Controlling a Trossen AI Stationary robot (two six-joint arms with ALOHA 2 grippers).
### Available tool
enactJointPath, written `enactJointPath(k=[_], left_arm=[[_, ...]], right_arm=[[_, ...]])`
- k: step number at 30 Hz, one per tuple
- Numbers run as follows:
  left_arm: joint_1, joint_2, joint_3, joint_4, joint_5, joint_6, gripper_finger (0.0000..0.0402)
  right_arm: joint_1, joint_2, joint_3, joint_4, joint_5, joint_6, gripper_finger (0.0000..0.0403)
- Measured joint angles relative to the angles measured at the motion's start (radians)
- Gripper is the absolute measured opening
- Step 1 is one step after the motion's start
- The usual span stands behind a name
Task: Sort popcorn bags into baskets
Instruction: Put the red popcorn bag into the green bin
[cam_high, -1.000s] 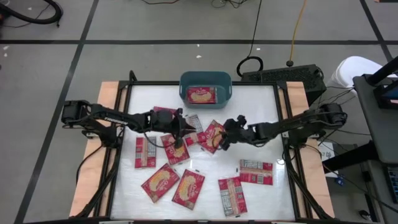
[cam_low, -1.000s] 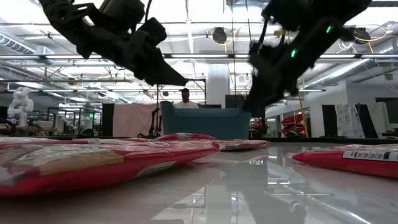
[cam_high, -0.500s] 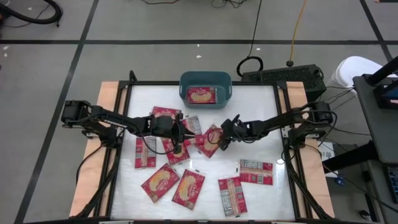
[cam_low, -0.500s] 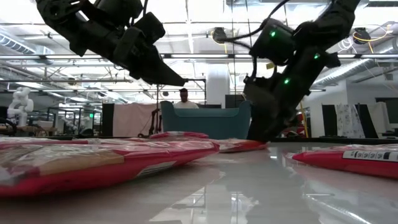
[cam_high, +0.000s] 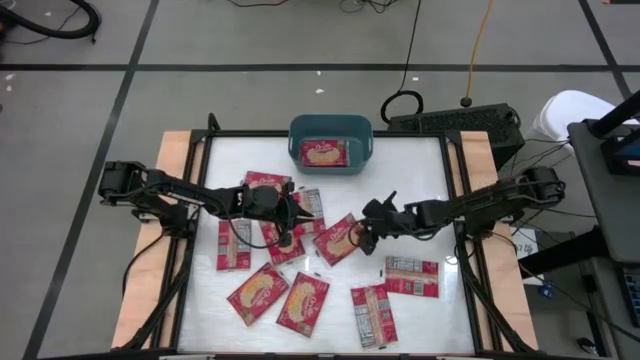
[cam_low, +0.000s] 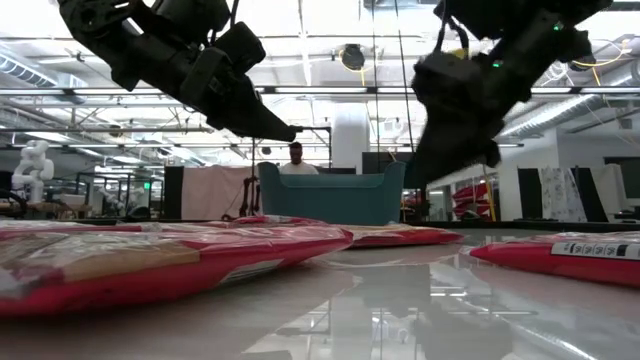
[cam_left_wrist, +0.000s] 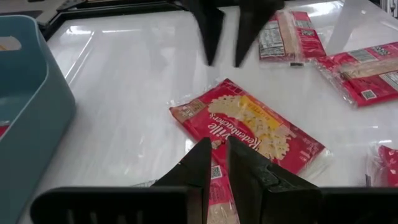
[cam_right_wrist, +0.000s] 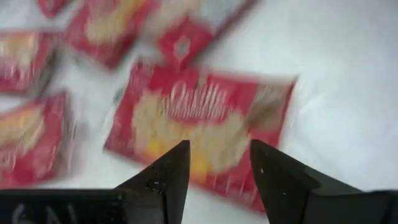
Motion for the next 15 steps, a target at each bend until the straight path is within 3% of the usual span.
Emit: enactJointPath(k=[2, 4, 15], left_arm=[[0.0, 0.0, 0.0, 0.0, 0.0, 0.0, 0.0056], [0.0, 0.0, 0.0, 0.0, 0.0, -0.008, 0.0056], [-0.006, 0.0, 0.0, -0.009, 0.0, -0.049, 0.0056]], right_arm=[[-0.029, 0.0, 0.0, 0.003, 0.06, -0.042, 0.0164], [-0.071, 0.017, 0.0, 0.029, 0.052, -0.077, 0.0173], [-0.26, 0.145, 0.0, 0.077, -0.226, -0.254, 0.0254]])
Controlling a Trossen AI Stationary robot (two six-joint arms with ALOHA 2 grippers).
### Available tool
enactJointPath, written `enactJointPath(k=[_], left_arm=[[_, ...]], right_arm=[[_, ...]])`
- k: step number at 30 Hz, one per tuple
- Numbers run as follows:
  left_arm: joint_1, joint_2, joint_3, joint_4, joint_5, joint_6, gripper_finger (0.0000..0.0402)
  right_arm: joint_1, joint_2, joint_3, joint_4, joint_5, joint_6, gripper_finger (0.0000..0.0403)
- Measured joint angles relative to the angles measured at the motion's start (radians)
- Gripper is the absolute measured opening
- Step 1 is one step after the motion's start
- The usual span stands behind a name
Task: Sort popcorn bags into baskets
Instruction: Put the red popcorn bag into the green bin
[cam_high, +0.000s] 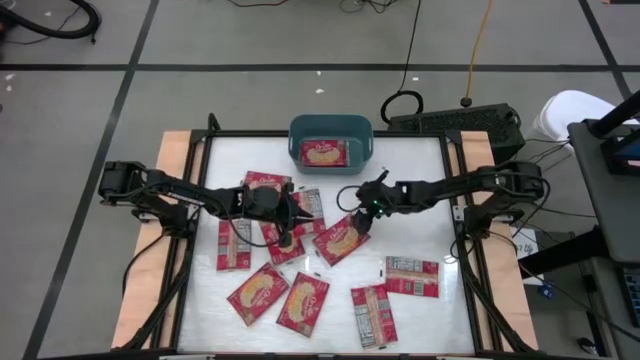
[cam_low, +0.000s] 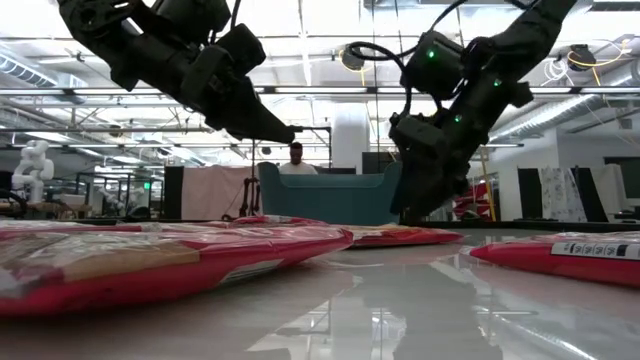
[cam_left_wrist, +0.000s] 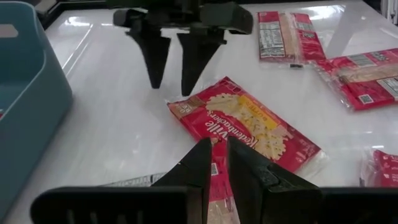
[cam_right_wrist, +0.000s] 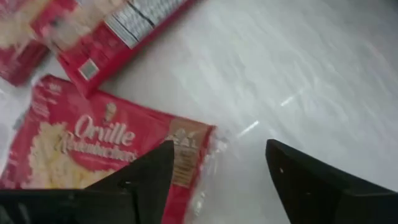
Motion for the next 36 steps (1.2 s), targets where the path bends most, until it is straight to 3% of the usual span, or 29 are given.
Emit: enactJointPath(k=[6, 13, 17, 23, 30, 36], left_arm=[[0.0, 0.0, 0.0, -0.002, 0.0, 0.002, 0.0056], [0.001, 0.0, 0.0, -0.002, 0.0, 0.005, 0.0056], [0.001, 0.0, 0.0, -0.004, 0.0, 0.005, 0.0056], [0.001, 0.0, 0.0, -0.006, 0.0, 0.005, 0.0056], [0.001, 0.0, 0.0, -0.038, -0.029, -0.029, 0.0056], [0.001, 0.0, 0.0, -0.031, -0.034, -0.062, 0.0056]], right_arm=[[-0.005, 0.039, -0.037, 0.148, -0.108, -0.024, 0.0254], [-0.006, 0.115, -0.096, 0.288, -0.121, -0.023, 0.0205], [-0.002, 0.129, -0.11, 0.349, -0.114, -0.026, 0.0144], [0.01, 0.135, -0.124, 0.434, -0.131, -0.008, 0.0017], [0.052, 0.102, -0.125, 0.508, -0.115, -0.027, 0.0002], [0.107, 0.018, -0.125, 0.514, -0.013, -0.067, 0.0001]])
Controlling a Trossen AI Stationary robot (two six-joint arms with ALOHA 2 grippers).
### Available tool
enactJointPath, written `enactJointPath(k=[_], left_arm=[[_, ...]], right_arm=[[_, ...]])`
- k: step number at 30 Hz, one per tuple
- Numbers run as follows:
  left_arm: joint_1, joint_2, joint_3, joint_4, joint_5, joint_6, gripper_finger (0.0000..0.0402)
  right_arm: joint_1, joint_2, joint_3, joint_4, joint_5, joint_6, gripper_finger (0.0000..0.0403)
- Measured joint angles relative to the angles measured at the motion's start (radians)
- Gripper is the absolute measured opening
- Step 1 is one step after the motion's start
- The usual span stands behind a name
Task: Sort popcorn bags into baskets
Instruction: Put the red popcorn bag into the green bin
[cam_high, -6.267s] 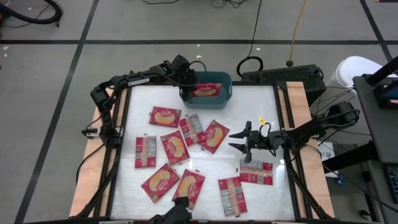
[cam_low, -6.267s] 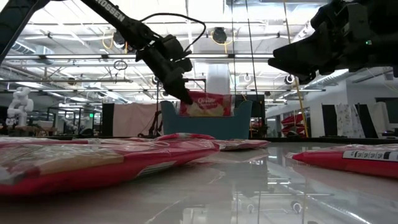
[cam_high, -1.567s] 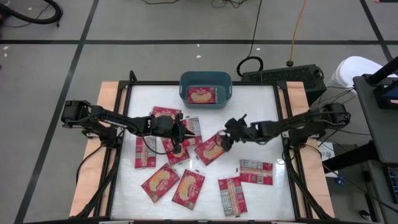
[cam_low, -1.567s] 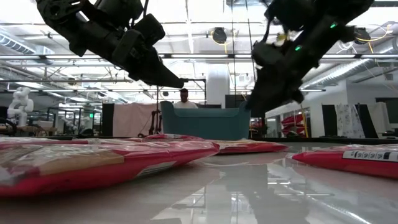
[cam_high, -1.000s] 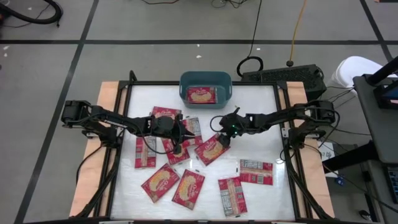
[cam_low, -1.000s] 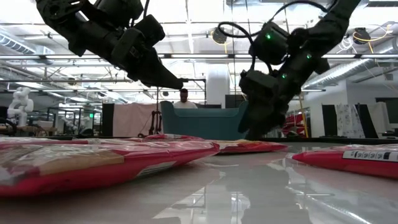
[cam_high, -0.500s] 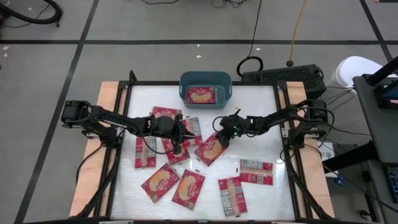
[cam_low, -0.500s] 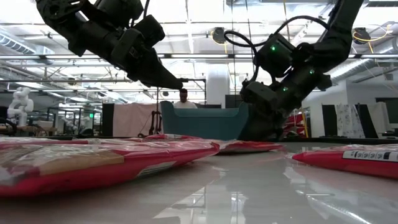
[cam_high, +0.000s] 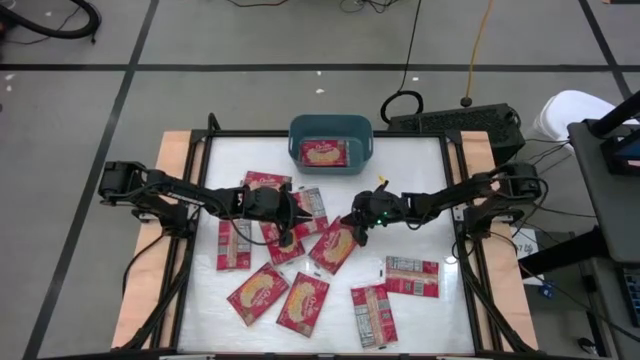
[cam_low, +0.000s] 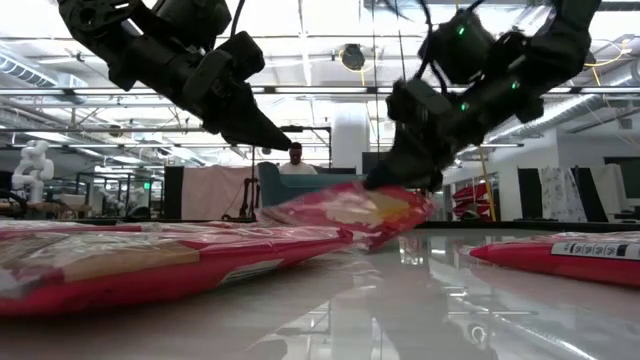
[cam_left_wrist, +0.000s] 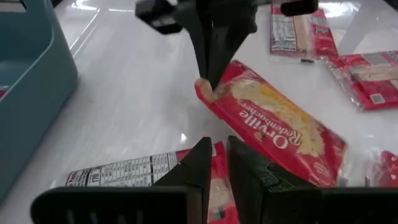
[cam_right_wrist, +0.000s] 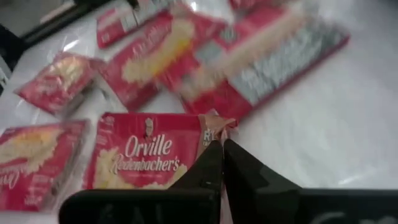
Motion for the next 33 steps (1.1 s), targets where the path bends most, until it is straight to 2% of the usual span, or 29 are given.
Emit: enactJointPath(k=[3, 6, 10, 15, 20, 28, 30, 33], left_arm=[[0.0, 0.0, 0.0, 0.011, 0.0, -0.028, 0.0058], [0.0, 0.0, 0.0, 0.014, 0.001, -0.077, 0.008], [0.0, 0.013, 0.0, 0.02, 0.005, -0.123, 0.0144], [0.0, 0.069, 0.0, 0.055, 0.061, -0.173, 0.0233], [0.0, 0.16, 0.0, 0.142, 0.099, -0.233, 0.0279], [0.0, 0.292, 0.0, 0.295, 0.166, -0.309, 0.0277], [0.0, 0.304, 0.0, 0.298, 0.166, -0.3, 0.0254], [0.0, 0.303, 0.0, 0.299, 0.184, -0.262, 0.019]], right_arm=[[0.023, -0.045, 0.0, -0.008, 0.057, -0.021, 0.0001], [0.041, -0.085, 0.0, -0.018, 0.11, -0.04, 0.0], [0.062, -0.119, 0.0, -0.029, 0.177, -0.069, 0.0], [0.08, -0.141, 0.0, -0.033, 0.229, -0.098, 0.0], [0.085, -0.149, 0.0, -0.031, 0.236, -0.119, 0.0], [0.085, -0.149, 0.001, -0.03, 0.262, -0.128, 0.0], [0.085, -0.149, 0.001, -0.024, 0.262, -0.136, 0.0], [0.085, -0.149, 0.001, -0.01, 0.262, -0.15, 0.0]])
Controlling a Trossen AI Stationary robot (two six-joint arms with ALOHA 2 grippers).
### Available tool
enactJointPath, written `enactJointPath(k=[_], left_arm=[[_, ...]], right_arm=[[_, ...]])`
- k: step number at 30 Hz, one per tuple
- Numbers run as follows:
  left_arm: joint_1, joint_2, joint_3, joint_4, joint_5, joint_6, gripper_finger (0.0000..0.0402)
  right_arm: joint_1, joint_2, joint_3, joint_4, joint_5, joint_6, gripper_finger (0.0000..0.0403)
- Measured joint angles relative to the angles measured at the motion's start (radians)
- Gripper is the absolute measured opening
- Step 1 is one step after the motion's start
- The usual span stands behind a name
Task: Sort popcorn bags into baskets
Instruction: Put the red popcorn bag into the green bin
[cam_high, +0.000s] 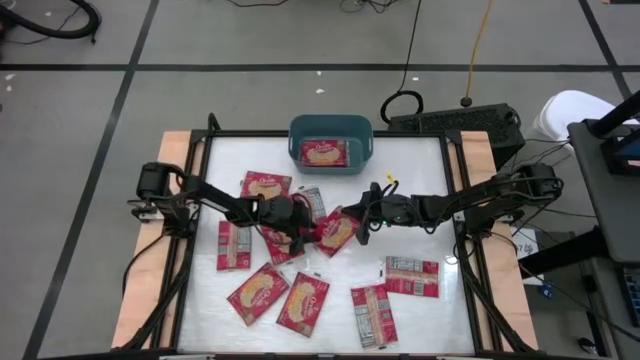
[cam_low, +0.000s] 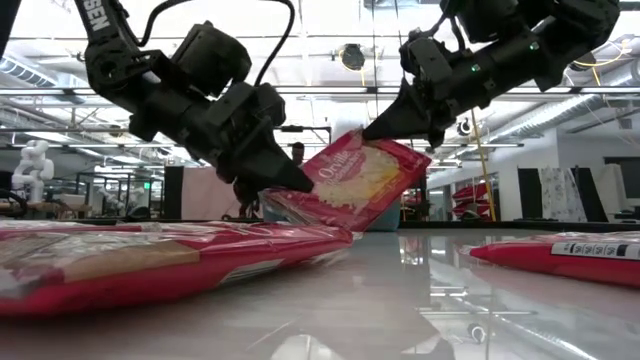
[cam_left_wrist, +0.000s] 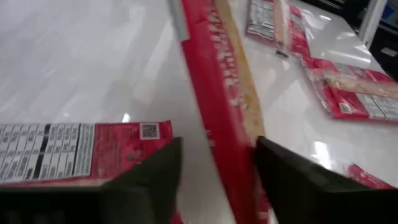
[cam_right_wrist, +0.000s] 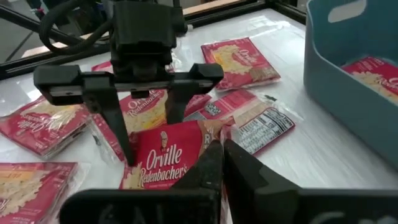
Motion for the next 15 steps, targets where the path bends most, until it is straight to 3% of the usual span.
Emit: enactJointPath(k=[6, 9, 15], left_arm=[[0.04, -0.062, 0.0, -0.045, 0.08, 0.065, 0.0026], [0.078, -0.132, 0.002, -0.137, 0.095, 0.109, 0.0027], [0.137, -0.28, 0.098, -0.493, 0.089, 0.257, 0.0024]], right_arm=[[0.0, -0.007, 0.0, 0.011, -0.001, -0.028, 0.0], [-0.001, -0.02, 0.002, 0.016, -0.001, -0.038, 0.0001], [0.0, -0.104, 0.002, -0.018, -0.005, -0.047, 0.0036]])
